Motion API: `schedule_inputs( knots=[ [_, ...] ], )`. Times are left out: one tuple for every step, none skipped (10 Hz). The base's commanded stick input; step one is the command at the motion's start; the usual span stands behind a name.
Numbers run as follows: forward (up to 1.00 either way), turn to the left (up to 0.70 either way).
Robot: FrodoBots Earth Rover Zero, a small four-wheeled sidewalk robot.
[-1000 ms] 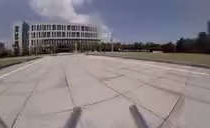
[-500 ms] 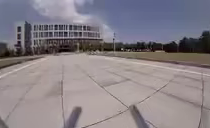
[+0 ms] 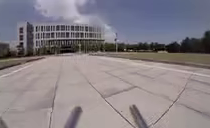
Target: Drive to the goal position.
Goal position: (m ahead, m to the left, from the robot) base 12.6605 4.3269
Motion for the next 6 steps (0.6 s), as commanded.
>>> schedule_inputs(
  knots=[
    [0.7, 0.03],
    [0.7, 0.03],
    [0.7, 0.03],
    [0.7, 0.03],
    [0.7, 0.03],
    [0.7, 0.38]
  ],
)
